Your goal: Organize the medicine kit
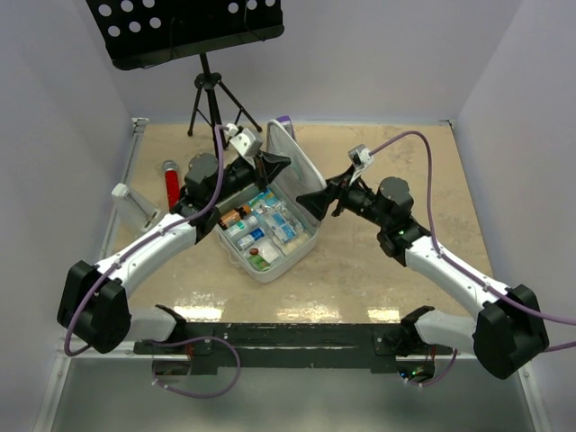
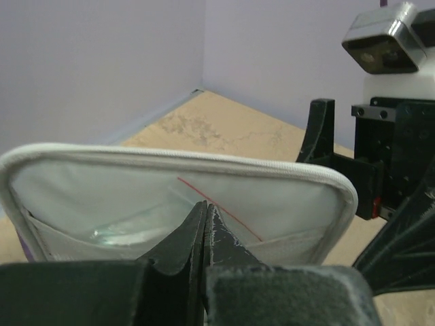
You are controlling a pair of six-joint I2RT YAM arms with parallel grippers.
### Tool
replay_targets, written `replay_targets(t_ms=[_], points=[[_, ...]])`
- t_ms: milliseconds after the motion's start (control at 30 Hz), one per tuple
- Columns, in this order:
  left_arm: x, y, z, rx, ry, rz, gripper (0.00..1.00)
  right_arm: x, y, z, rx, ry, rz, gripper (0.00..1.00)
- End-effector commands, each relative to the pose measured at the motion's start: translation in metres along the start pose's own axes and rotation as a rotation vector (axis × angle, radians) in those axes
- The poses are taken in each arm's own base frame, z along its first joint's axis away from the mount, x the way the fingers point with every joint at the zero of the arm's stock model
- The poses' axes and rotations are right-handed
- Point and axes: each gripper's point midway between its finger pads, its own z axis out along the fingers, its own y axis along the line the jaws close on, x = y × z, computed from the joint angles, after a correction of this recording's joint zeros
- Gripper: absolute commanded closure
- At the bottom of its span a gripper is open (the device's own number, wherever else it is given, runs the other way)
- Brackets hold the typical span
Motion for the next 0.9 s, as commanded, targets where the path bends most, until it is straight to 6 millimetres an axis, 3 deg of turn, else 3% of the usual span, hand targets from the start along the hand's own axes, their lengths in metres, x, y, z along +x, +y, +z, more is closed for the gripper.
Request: replay_targets(t_ms=[0,100,367,500,667,867], points=[[0.014,-0.018,-0.015,0.053,0.037,-0.058,1.0,-0.013,0.007,0.006,-0.025,-0.032,-0.001,0.11],[0.018,-0.018,-0.015,0.051,0.029,-0.065,1.0,-0.011,0.006,0.008,-0.027,-0.029,0.002,0.1],[-0.001,-0.011,0.001,0.044,-0.077,-0.096,1.0,-0.007,0.004,0.008,-0.022,-0.018,0.004,0.11],[0.009,-0.006,0.011,0.035,-0.041,-0.111,1.0,-0.004,0.002,0.007,-0.013,-0.012,0.003,0.11],[0.022,0.02,0.011,-0.098,-0.01,-0.108,1.0,-0.003,0.001,0.007,-0.012,-0.011,0.002,0.11],[0.013,0.061,0.012,-0.307,-0.027,-0.055,1.0,-0.001,0.002,0.007,-0.019,-0.007,0.011,0.11]])
